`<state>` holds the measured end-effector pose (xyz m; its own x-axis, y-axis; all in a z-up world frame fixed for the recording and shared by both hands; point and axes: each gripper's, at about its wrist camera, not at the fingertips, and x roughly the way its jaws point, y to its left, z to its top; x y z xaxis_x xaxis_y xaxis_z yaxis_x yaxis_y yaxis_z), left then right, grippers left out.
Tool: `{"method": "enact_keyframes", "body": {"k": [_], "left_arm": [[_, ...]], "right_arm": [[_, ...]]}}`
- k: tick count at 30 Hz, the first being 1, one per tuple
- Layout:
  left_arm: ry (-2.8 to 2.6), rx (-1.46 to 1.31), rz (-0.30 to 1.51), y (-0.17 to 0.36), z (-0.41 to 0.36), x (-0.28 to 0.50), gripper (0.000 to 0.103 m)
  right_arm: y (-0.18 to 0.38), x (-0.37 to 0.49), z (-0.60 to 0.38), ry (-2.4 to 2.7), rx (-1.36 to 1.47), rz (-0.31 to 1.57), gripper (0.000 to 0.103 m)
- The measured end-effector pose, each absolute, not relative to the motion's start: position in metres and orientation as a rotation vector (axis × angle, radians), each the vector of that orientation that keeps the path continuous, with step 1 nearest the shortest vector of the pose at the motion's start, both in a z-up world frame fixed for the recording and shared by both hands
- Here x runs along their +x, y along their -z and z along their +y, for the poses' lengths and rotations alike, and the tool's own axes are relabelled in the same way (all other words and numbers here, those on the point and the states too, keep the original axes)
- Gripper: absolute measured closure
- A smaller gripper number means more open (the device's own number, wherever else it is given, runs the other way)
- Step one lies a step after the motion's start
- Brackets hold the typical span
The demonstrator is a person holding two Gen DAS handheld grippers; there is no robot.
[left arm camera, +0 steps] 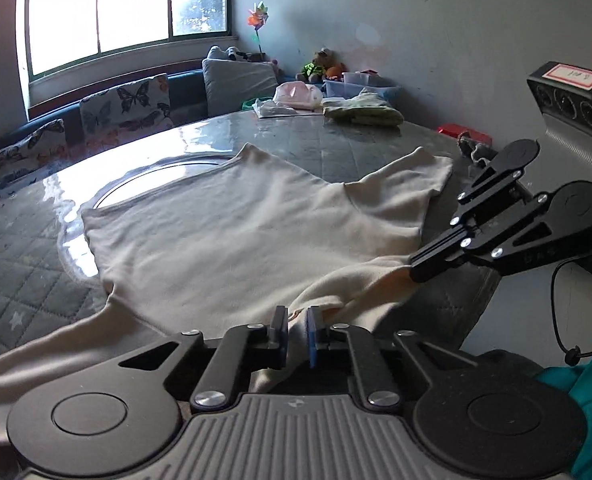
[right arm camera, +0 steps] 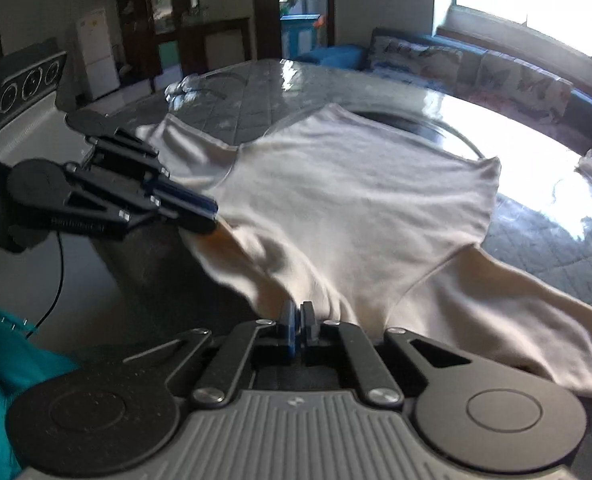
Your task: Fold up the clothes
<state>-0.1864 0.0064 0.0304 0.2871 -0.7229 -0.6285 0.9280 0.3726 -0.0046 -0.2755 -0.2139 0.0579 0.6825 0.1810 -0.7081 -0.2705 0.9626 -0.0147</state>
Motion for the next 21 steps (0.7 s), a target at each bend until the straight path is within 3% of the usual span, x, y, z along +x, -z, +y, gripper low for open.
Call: {"method": "enact_keyframes", "body": {"k": [3,6,9,15,17,20,21], "left_arm": [[1.148,0.39,0.594,-0.031,0.01,-0.19,0.092],[1.143,0.386,0.588,-0.031,0.01,-0.19,0.092],[1.143,0.388,0.588,-0.032,0.008,-0.189,0.09],[1.155,0.446,0.557,-0.03,-0.002,-0.198,0.078],[1.152,0.464,0.552,-0.027,-0.007,-0.198,0.078],[1.144,0.462,0.553,-0.025,-0.012,-0.195,0.082],[1.142,0.461,0.553,-0.024,-0.014,-0.194,0.088]], "right_arm": [[-0.058,-0.275,-0.212,-0.263,-0.14,0.778,0.098],[-0.058,-0.274,-0.21,-0.273,-0.158,0.776,0.084],[-0.058,-0.274,-0.208,-0.282,-0.176,0.774,0.082],[-0.048,-0.267,-0.197,-0.283,-0.244,0.778,0.085],[-0.048,-0.265,-0.196,-0.267,-0.252,0.771,0.095],[-0.052,-0.264,-0.204,-0.235,-0.203,0.75,0.099],[-0.054,-0.265,-0.206,-0.229,-0.183,0.742,0.099]]}}
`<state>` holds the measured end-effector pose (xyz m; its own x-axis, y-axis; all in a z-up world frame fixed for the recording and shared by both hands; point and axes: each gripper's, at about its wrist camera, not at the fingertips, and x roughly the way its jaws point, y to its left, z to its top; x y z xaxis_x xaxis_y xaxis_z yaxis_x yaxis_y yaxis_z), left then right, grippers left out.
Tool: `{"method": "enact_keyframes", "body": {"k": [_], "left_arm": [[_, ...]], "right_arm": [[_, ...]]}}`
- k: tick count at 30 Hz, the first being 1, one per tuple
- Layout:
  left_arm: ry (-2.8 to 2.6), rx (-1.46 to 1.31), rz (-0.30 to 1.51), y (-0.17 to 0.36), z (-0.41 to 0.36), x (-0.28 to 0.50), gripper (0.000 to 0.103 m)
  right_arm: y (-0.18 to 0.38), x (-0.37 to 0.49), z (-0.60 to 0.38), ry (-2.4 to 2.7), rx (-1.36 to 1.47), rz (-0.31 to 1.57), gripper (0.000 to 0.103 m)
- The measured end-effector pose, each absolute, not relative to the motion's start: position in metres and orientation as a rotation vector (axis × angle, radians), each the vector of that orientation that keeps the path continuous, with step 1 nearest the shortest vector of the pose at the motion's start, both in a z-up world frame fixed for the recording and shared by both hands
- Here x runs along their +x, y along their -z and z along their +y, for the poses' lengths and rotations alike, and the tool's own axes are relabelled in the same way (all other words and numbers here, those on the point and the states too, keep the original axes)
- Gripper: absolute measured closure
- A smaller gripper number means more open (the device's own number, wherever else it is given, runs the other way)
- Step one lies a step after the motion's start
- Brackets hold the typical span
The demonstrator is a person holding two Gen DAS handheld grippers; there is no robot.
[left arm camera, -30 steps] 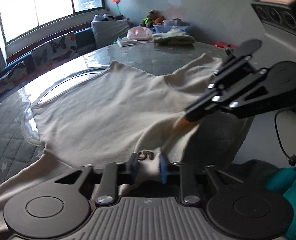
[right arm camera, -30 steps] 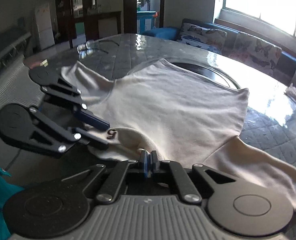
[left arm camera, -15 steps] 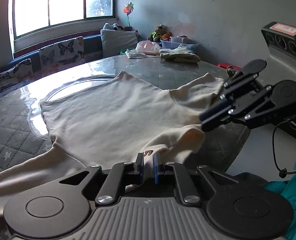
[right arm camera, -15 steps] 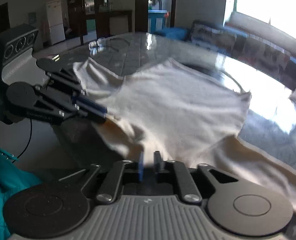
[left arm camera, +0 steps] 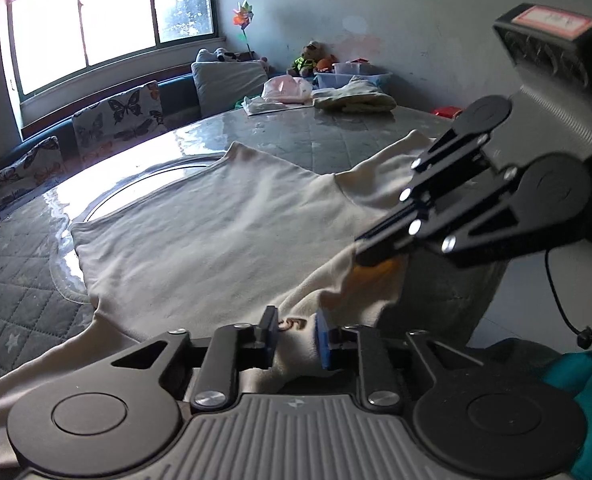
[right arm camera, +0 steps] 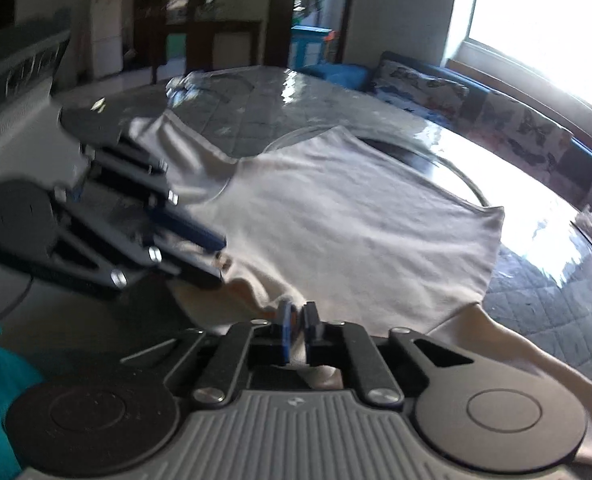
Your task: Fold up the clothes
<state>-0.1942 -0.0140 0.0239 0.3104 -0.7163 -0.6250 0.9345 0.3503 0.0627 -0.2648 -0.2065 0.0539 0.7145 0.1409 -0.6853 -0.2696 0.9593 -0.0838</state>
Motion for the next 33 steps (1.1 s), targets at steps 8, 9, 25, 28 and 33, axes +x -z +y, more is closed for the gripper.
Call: {"method": "enact_keyframes", "body": {"k": [8,9,25,28,33], "left_arm": [[1.189,0.429,0.563,-0.027,0.0,-0.193,0.091],[1.193,0.435,0.576,-0.024,0.0,-0.193,0.091],[1.119,0.368,0.57,-0.041,-0.021,-0.165,0.086],[1.129,0.383,0.598,-0.029,-0.028,-0.168,0.086],[1.132,0.399,0.629,-0.013,-0.028,-0.174,0.083]], "right_arm": [[-0.05,-0.272,-0.222,-0.304,-0.095,0.808,0.099],[-0.05,-0.272,-0.224,-0.315,-0.084,0.817,0.098],[-0.05,-0.248,-0.224,-0.281,-0.063,0.754,0.095],[-0.046,-0.252,-0.223,-0.285,-0.06,0.762,0.093],[-0.04,-0.258,-0.221,-0.292,-0.055,0.776,0.092]]}}
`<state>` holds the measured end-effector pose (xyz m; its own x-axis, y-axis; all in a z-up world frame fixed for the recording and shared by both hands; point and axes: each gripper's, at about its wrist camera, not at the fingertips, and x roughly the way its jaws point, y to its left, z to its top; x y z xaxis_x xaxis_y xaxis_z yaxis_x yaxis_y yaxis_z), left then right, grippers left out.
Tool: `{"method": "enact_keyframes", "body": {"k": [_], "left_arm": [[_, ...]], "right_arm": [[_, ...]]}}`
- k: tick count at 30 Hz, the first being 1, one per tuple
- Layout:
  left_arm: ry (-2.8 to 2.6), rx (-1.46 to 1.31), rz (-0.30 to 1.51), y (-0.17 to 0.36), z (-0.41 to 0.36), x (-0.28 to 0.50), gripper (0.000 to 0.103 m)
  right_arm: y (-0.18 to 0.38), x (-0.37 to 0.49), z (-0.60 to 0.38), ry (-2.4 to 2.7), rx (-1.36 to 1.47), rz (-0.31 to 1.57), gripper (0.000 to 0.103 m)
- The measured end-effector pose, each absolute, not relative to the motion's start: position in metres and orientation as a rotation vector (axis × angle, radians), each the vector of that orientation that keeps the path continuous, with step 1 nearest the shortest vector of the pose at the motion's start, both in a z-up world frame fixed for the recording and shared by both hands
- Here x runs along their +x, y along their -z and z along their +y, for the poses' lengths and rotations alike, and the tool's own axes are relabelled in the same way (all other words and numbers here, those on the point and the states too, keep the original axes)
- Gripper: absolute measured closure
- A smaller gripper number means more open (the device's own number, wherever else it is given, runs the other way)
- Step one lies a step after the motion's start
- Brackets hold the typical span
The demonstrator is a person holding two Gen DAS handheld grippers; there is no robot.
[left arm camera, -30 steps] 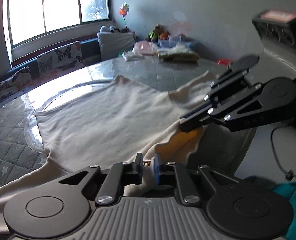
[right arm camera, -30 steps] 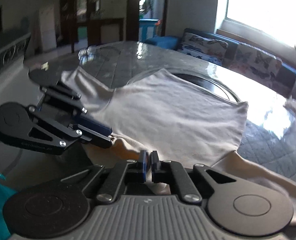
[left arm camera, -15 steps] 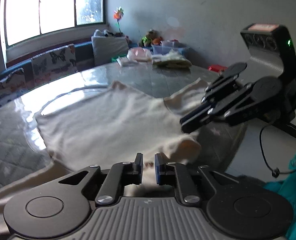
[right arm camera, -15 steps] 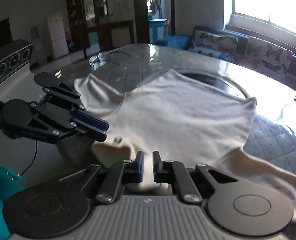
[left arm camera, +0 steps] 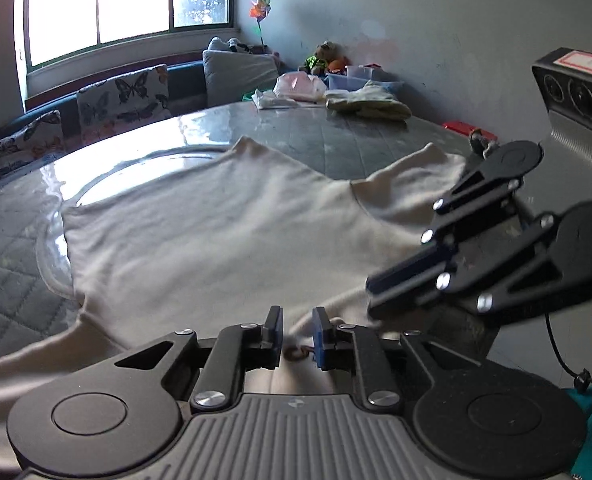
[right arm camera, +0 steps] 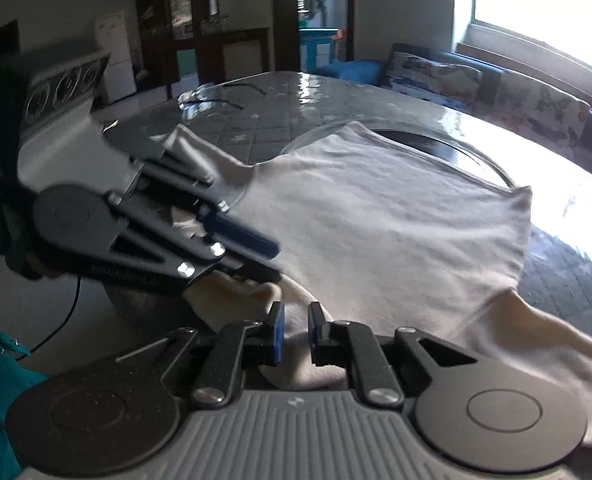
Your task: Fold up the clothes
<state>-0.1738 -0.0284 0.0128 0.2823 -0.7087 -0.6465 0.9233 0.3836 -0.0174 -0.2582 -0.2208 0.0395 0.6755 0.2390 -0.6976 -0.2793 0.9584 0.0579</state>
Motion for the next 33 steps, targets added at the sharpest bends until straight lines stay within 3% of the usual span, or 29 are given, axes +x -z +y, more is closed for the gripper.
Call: {"method": "enact_keyframes", "body": {"k": [8,16,21,33], "left_arm": [[1.109,0.409,0.621,-0.013,-0.022,-0.175,0.066],[1.118,0.423,0.619,-0.014,-0.023,-0.175,0.066],[1.12,0.428,0.623,-0.014,-0.023,-0.174,0.065],[1.114,0.453,0.624,-0.015,-0.026,-0.174,0.059]], "right_arm": [[-0.051,-0.268,-0.241,-0.232,0.013,0.73,0.078],[-0.04,-0.275,-0.33,0.119,0.108,0.721,0.076],[-0.027,-0.285,-0.375,0.264,0.129,0.739,0.06],[-0.028,-0.271,-0.433,0.391,0.192,0.709,0.06]]}}
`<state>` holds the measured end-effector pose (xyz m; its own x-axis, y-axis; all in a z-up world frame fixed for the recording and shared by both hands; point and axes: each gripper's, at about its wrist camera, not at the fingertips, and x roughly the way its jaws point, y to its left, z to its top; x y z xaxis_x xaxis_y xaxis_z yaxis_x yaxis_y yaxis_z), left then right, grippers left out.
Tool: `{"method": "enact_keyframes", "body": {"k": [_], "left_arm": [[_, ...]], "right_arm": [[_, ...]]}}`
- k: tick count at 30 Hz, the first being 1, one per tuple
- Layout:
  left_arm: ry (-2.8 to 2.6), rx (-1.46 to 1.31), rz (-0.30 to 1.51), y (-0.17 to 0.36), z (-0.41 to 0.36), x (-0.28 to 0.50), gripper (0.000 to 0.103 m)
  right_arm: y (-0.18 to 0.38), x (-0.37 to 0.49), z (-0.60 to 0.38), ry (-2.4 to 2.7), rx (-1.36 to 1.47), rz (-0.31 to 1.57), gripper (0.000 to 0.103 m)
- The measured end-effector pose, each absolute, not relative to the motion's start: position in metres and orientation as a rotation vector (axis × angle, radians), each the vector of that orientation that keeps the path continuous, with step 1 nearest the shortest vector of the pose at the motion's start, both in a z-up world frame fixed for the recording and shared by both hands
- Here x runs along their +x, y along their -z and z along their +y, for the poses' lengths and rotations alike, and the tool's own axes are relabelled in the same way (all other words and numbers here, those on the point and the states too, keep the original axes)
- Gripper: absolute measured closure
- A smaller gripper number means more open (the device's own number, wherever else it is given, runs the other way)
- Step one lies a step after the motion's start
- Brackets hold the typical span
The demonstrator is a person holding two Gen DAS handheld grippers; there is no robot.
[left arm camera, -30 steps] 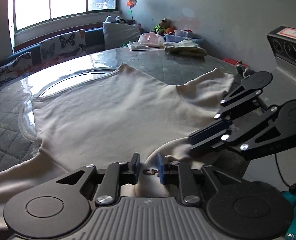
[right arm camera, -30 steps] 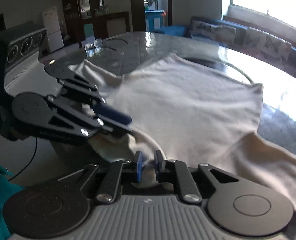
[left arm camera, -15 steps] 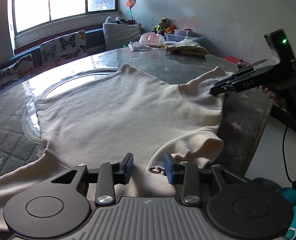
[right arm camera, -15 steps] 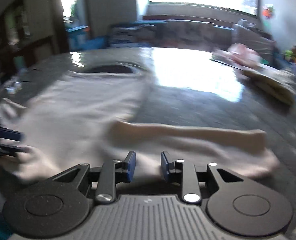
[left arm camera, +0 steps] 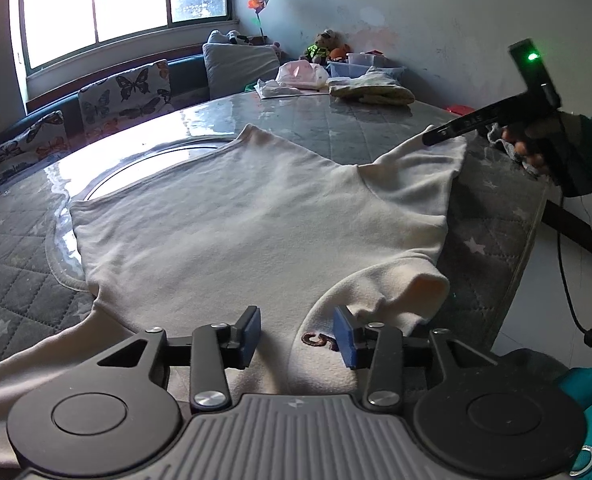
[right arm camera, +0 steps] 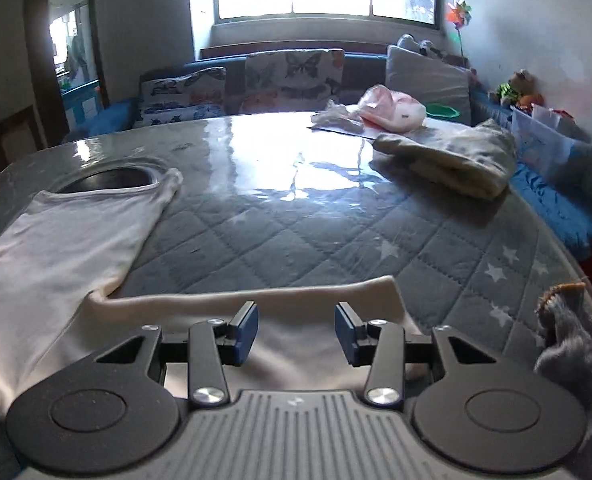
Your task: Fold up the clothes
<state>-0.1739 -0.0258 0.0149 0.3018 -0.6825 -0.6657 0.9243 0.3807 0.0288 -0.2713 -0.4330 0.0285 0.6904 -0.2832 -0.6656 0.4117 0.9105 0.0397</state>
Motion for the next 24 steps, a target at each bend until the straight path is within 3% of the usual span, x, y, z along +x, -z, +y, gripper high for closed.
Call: {"method": "enact_keyframes", "body": {"k": [10,14,18,22,24], "left_arm": [[1.125,0.464,0.623,-0.016,-0.024,-0.175,0.054],[1.127,0.45,0.634,-0.021,-0.026,-0.176,0.05],[1.12,0.41,0.607,-0.034,-0.027,-0.178,0.035],[1.093,0.376,0.592,-0.044,-0.031,-0.176,0.024],[1.065,0.36,0.59,-0.048,-0.033,-0.173,0.017]], "right_arm": [[-0.027,-0.278,-0.452,0.501,0.194,0.691,0.06],[-0.029,-0.28,-0.436,0.469,0.196,0.684,0.05],[-0.031,-0.281,-0.42,0.437,0.202,0.68,0.045],[-0.032,-0.283,-0.404,0.405,0.208,0.676,0.032],[-0.033,-0.284,-0.395,0.389,0.211,0.674,0.03]]}}
